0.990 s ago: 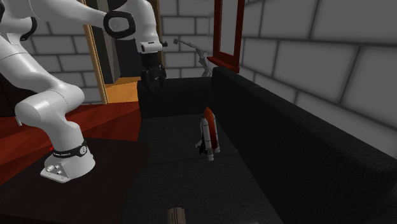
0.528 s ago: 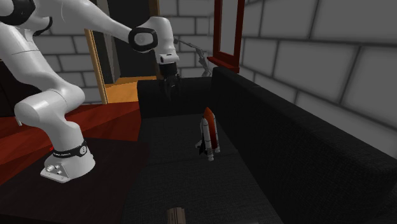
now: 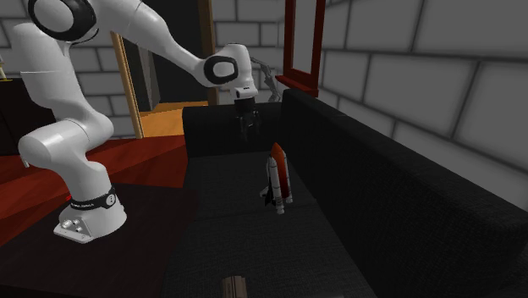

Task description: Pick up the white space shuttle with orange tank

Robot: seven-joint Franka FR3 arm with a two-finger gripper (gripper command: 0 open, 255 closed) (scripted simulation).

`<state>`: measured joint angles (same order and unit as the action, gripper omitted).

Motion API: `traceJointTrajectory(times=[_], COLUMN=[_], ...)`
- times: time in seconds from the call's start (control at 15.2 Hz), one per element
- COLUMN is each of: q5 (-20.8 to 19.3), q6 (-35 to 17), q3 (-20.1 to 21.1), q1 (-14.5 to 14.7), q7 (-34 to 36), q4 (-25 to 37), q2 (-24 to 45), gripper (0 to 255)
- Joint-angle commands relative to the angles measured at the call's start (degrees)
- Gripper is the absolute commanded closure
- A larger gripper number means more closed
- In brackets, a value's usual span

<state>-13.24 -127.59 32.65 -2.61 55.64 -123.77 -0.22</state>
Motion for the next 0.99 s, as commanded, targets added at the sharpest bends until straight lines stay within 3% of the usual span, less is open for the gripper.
traceJointTrajectory(times=[0.0,0.4,0.92], q5=[-5.4,-17.6,-20.8], q6=[-0.1,2.6,-1.3], q3=[0.6,-1.8,-3.4], q1=[0.6,6.7,7.7], q7=[5.6,17.4,20.3], q4=[3.6,16.2,14.9], q2=[5.5,20.8,24.2], gripper=[0,0,0])
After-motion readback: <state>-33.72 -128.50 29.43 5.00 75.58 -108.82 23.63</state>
